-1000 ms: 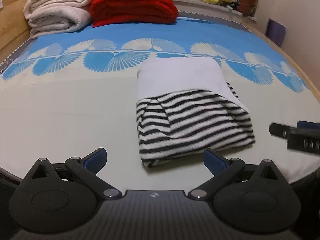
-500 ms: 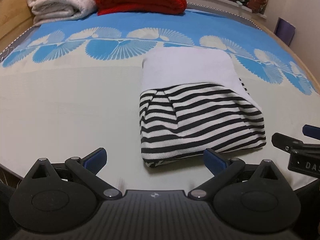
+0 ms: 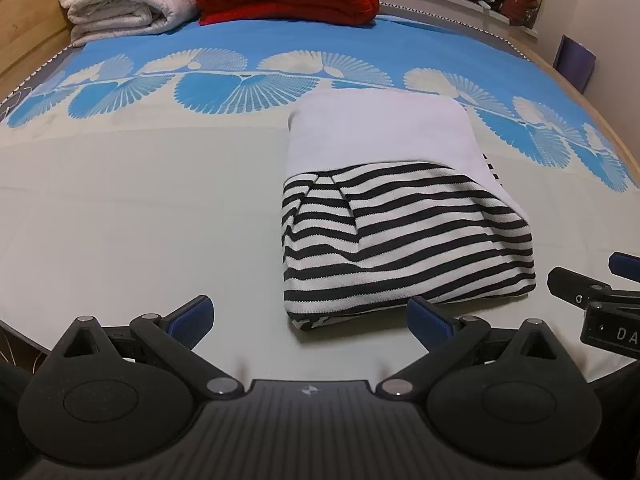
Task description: Fold small clothes
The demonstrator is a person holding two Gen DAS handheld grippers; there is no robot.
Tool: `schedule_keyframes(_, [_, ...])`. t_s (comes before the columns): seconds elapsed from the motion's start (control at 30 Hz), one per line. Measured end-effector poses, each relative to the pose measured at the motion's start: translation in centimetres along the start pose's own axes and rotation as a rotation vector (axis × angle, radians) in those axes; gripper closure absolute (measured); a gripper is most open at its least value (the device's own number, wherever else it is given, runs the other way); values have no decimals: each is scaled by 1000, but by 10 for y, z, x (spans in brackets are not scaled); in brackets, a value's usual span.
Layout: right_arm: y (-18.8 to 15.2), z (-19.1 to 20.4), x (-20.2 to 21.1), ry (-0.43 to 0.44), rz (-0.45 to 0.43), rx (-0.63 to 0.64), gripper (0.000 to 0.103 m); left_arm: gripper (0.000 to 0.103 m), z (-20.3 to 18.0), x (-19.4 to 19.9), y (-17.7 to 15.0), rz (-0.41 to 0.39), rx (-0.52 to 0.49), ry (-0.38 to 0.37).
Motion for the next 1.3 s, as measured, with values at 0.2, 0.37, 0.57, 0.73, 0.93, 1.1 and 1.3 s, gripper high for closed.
schedule_keyframes(0.2, [1, 4, 0, 5, 0, 8, 14, 0, 1, 1, 0, -2, 8, -5])
schedule_keyframes(0.37, [0, 4, 0, 5, 0, 8, 14, 0, 0, 1, 1, -3, 9, -9])
schedule_keyframes(0.57, [1, 5, 0, 5, 0, 8, 13, 0, -2, 1, 2, -2, 11, -13])
schedule_keyframes(0.73, [0, 6, 0, 6, 1, 11, 13, 0, -2, 1, 2, -2, 13, -20])
schedule_keyframes(0.93, [0, 6, 0, 8, 1, 12, 13, 0, -1, 1, 2, -2, 16, -22])
schedule_keyframes(1.1, [-1, 6, 0, 12, 2, 18, 13, 0, -1, 1, 2, 0, 19, -24])
schedule_keyframes(1.3, [-1, 7, 0, 12, 3, 17, 13, 0, -1, 1, 2, 0, 19, -25])
Point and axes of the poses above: each gripper's, at about its wrist camera, not at the fingertips, and x roughly against the way its jaws point, z to its left, y to its top, the point moved 9 cm from there along -x, roughly the way its jaws point, and after that the axes turned 12 degrees about -y, right-handed, at the moved point
